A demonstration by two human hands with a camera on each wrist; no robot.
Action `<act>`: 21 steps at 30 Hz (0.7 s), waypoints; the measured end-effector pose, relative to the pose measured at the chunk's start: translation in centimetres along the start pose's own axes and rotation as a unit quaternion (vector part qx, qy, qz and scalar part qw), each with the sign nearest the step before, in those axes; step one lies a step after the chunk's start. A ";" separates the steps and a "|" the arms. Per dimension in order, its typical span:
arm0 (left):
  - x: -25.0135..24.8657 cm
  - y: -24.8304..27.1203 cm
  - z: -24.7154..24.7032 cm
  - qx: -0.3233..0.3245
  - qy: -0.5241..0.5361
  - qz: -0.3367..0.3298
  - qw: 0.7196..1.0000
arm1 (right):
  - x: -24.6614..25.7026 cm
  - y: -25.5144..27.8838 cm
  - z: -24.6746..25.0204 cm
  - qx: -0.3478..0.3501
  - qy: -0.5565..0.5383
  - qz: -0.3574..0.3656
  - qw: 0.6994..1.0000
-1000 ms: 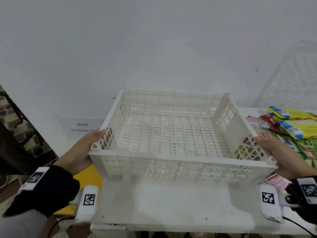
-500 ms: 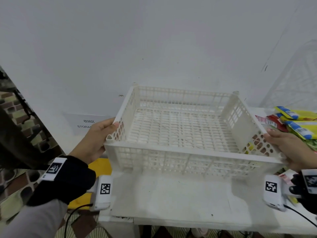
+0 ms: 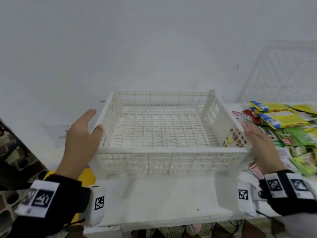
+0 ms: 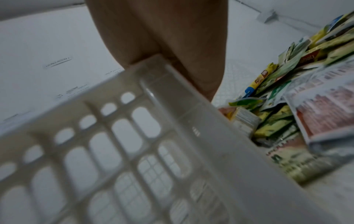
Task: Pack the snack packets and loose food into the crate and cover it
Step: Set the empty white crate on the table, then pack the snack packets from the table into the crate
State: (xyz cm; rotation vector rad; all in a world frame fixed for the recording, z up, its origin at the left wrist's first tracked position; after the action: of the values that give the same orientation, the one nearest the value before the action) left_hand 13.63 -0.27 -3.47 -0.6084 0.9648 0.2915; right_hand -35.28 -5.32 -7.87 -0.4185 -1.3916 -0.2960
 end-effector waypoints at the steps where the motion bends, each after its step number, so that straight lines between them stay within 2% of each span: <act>1: -1.5 0.4 -0.3 -0.010 -0.001 -0.038 0.999 | 0.0 0.7 -0.1 0.002 -0.006 0.012 1.000; 3: -4.3 1.5 -1.9 -0.005 0.033 -0.086 0.996 | 0.1 2.1 -0.1 0.006 0.008 0.043 0.999; 6: -8.4 4.1 -6.4 0.067 0.088 -0.122 0.986 | -0.2 3.3 0.2 0.020 0.023 0.058 0.998; 9: -11.9 7.4 -11.6 0.135 0.115 -0.138 0.974 | -0.3 3.8 0.3 0.073 0.027 0.070 0.995; 12: -15.0 11.0 -16.5 0.182 0.106 -0.156 0.965 | -1.0 3.4 1.0 0.145 0.042 0.041 0.988; 15: -18.3 14.3 -20.0 0.207 0.080 -0.217 0.951 | -0.9 3.3 1.5 0.258 0.077 0.054 0.962; 17: -20.7 16.2 -22.6 0.224 0.063 -0.252 0.939 | -1.9 2.9 2.6 0.322 0.114 0.036 0.939; 21: -23.7 19.3 -27.3 0.243 0.073 -0.245 0.936 | -3.5 0.6 6.6 0.386 0.223 0.024 0.895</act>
State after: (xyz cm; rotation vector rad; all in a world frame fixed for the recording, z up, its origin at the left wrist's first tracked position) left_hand -27.38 -0.56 -1.95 -0.3960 0.9478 -0.4355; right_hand -41.38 -1.96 -10.61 0.2688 -0.9383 0.2070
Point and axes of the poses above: each hand's wrist, its own y-axis away from the middle knuckle, its own z-axis out of the back of the hand, x = y × z, the point moved 9 cm from there along -y, towards the middle knuckle, and after that the axes turned 6 degrees about -x, right-handed, at the moved point
